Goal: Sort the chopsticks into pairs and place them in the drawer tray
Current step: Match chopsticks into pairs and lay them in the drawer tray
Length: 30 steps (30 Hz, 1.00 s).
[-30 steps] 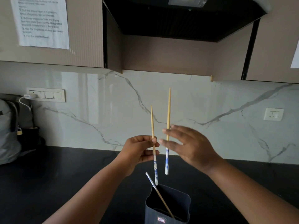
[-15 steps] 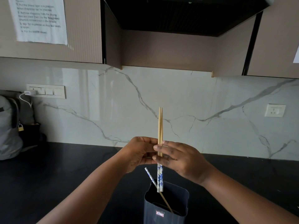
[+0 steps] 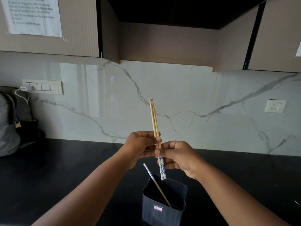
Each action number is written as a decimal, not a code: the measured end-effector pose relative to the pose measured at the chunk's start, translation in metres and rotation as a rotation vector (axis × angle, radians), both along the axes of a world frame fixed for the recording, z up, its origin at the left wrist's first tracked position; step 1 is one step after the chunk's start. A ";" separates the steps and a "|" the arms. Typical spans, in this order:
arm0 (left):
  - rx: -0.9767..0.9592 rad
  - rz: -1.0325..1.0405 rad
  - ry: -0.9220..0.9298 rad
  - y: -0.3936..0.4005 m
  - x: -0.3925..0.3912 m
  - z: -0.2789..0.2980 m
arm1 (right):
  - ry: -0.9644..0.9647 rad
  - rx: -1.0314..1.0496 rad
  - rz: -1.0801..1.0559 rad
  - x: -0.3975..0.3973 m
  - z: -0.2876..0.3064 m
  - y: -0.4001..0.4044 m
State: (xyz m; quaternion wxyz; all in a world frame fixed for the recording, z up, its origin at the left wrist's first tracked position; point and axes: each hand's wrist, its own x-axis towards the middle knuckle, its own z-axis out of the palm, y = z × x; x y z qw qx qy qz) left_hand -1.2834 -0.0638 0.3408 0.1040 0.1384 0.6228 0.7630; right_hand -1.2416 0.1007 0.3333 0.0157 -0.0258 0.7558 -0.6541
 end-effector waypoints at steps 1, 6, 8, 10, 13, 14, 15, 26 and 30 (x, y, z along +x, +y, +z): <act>-0.003 -0.006 0.005 0.002 0.001 -0.002 | 0.005 0.008 -0.007 0.002 -0.002 -0.002; -0.156 -0.007 0.057 0.010 0.006 -0.017 | 0.040 0.057 -0.081 0.010 -0.019 -0.007; -0.321 0.062 0.213 0.003 0.000 -0.026 | 0.099 0.107 -0.108 0.015 -0.034 -0.002; -0.389 0.198 0.334 -0.010 -0.009 -0.042 | 0.175 0.169 -0.107 0.025 -0.059 0.005; -0.330 0.421 0.320 -0.034 -0.025 -0.090 | 0.196 0.391 -0.006 0.051 -0.116 0.013; -0.339 0.469 0.289 -0.041 -0.028 -0.111 | 0.155 0.465 0.043 0.061 -0.139 0.014; -0.370 0.495 0.256 -0.045 -0.030 -0.133 | 0.111 0.540 0.094 0.071 -0.162 0.015; -1.580 0.218 0.312 -0.058 -0.021 -0.308 | -0.140 1.373 0.441 0.100 -0.336 0.031; -1.561 0.236 0.324 -0.061 -0.024 -0.305 | -0.147 1.375 0.454 0.091 -0.354 0.028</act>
